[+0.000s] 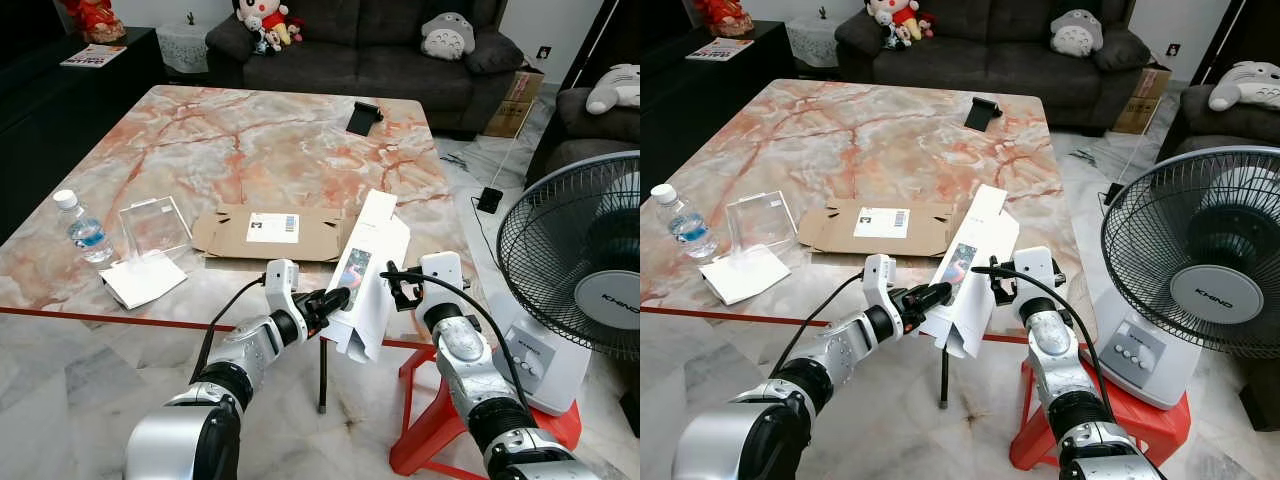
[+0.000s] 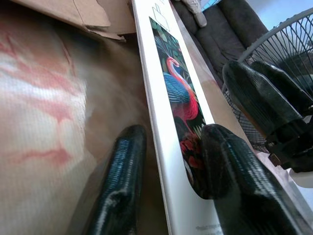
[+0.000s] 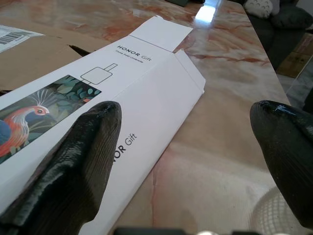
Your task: Picking trash to rubbish bin
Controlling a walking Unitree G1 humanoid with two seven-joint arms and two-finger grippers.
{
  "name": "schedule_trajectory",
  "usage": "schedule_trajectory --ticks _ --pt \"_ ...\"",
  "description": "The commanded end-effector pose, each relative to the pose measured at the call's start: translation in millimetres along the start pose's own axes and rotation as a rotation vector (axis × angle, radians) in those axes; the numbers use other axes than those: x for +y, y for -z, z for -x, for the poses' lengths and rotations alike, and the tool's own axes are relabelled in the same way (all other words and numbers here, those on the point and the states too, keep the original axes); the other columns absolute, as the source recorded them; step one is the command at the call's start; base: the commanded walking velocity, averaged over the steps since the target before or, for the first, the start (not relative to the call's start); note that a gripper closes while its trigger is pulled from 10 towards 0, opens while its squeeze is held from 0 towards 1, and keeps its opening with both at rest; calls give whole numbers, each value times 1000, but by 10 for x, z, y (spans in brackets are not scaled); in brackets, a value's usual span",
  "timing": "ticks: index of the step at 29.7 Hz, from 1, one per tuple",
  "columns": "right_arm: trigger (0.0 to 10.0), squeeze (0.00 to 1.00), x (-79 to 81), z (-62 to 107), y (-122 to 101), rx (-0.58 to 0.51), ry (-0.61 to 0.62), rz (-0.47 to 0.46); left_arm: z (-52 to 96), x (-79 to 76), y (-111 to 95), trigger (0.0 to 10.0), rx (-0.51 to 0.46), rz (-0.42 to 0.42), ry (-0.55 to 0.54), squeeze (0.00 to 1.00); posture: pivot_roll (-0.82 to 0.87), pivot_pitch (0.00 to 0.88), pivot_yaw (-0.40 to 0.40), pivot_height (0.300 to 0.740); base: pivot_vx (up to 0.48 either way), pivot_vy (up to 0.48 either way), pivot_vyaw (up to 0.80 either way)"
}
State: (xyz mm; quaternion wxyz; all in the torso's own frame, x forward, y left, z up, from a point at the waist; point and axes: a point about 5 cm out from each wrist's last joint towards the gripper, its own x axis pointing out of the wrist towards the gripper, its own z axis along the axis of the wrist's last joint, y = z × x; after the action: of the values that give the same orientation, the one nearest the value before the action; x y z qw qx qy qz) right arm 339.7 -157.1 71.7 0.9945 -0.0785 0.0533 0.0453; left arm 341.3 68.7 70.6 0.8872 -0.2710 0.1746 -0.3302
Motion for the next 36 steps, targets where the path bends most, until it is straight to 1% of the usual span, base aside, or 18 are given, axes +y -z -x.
schedule_trajectory --ticks 1,15,20,22,26,28,30,31,33,34,35,36 --pt "10000 0 19 -11 -6 6 -8 -4 6 -2 -14 0 -24 3 4 0 -112 9 -55 740 0 0 0" --pt "10000 0 42 -5 0 2 -10 -13 -46 -72 -51 0 -38 -15 31 0 -121 0 -39 740 0 0 0" --pt "10000 0 36 1 1 -2 -6 -16 -90 -138 -121 0 -77 -43 51 0 -113 0 -45 740 0 0 0" --pt "10000 0 22 1 -28 -27 1 -23 -105 -169 -159 0 -104 -50 64 0 -110 4 -49 740 0 0 0" --pt "10000 0 -20 -16 -121 -82 19 -41 -114 -198 -226 0 -163 -79 51 0 -106 8 -53 740 0 0 0" --pt "10000 0 -31 -20 -153 -101 24 -49 -116 -209 -243 0 -181 -74 52 0 -103 9 -55 740 0 0 0" --pt "10000 0 -66 -27 -226 -146 42 -54 -121 -228 -273 0 -208 -78 50 0 -100 8 -56 740 0 0 0" --pt "10000 0 -122 -36 -331 -205 70 -76 -127 -243 -290 0 -215 -136 23 0 -99 10 -56 740 0 0 0" --pt "10000 0 -181 -48 -425 -252 102 -80 -130 -247 -318 0 -229 -228 -35 0 -101 10 -56 740 0 0 0" --pt "10000 0 -181 -48 -425 -252 102 -80 -130 -247 -318 0 -229 -228 -35 0 -101 10 -56 740 0 0 0" --pt "10000 0 -210 -51 -466 -274 116 -85 -125 -236 -366 10000 -246 -302 -94 0 -102 10 -56 740 0 0 0" --pt "10000 0 -251 -55 -522 -304 136 -90 -116 -228 -443 10000 -278 -407 -175 0 -103 9 -57 740 0 0 0"
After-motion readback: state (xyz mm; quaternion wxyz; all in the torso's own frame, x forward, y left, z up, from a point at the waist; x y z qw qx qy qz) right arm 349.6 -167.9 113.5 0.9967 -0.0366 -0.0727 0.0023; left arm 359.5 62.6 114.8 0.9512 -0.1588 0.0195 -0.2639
